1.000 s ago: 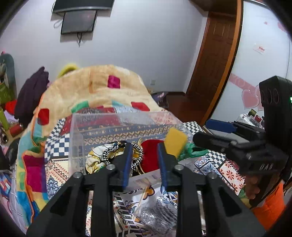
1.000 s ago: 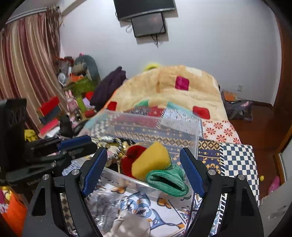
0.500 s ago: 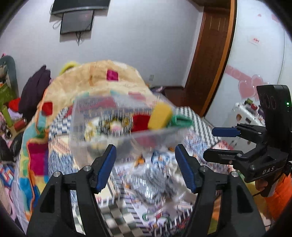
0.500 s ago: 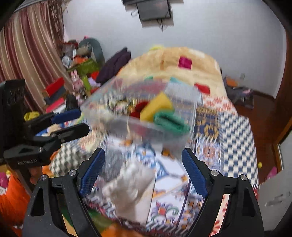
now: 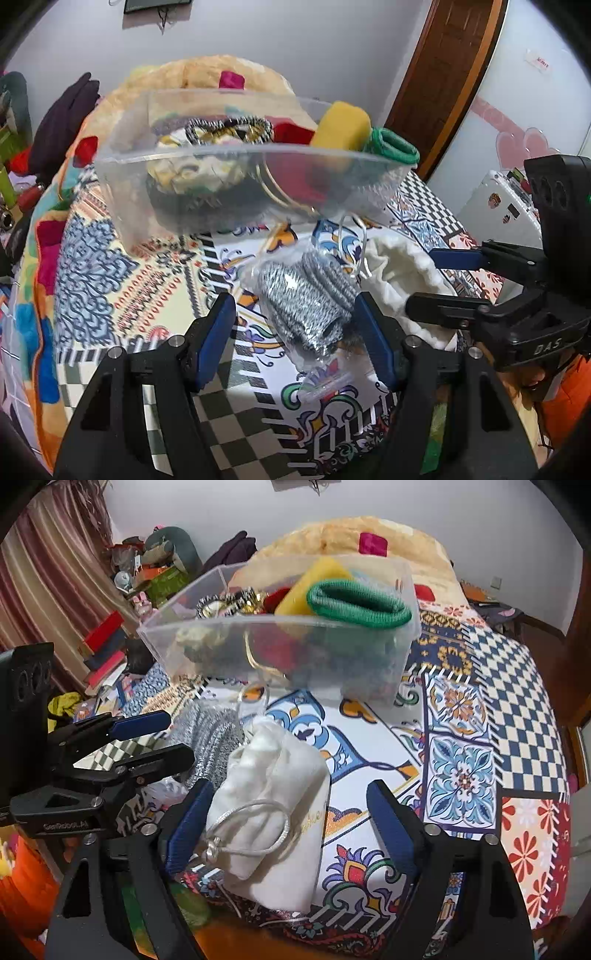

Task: Organize soft objects
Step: 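Grasp the silver mesh bag with the left gripper while the right grasps the white pouch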

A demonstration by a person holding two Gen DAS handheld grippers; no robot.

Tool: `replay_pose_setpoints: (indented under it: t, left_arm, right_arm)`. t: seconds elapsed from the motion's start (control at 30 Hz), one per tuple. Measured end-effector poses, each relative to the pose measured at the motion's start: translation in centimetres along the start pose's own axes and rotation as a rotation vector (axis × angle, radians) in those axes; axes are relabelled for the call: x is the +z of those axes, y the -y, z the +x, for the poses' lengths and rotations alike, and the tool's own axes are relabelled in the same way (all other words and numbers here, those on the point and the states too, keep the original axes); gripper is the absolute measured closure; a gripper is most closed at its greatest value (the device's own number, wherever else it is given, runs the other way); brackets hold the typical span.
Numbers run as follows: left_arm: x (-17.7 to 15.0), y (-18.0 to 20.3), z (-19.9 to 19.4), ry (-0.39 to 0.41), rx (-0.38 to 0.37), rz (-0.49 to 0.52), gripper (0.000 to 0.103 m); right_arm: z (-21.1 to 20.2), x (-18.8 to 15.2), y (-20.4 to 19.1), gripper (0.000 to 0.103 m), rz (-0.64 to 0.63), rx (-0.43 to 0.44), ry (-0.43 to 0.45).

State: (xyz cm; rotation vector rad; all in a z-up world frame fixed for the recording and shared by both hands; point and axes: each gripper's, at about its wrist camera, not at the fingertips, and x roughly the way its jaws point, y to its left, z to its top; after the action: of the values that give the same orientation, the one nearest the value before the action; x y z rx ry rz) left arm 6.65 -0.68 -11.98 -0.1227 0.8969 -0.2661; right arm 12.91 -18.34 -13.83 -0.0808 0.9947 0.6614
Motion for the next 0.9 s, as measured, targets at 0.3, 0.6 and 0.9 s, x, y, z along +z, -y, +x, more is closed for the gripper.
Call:
replay_pose_setpoints:
  t: [0.3, 0.6, 0.9]
  left_arm:
    - [-0.3, -0.1, 0.9, -0.015, -0.077, -0.013, 0.058]
    - [-0.4, 1.0, -0.3, 0.029, -0.054, 0.028, 0.084]
    - [0.7, 0.8, -3.7, 0.135, 0.012, 0.049, 0.085]
  right_arm:
    - [0.2, -0.1, -0.2, 0.07, 0.003, 0.049, -0.014]
    - [-1.8, 0.0, 0.0, 0.086, -0.003, 0.036, 0.06]
    - [-4.9, 1.7, -1.0, 0.086, -0.036, 0.021, 0.18]
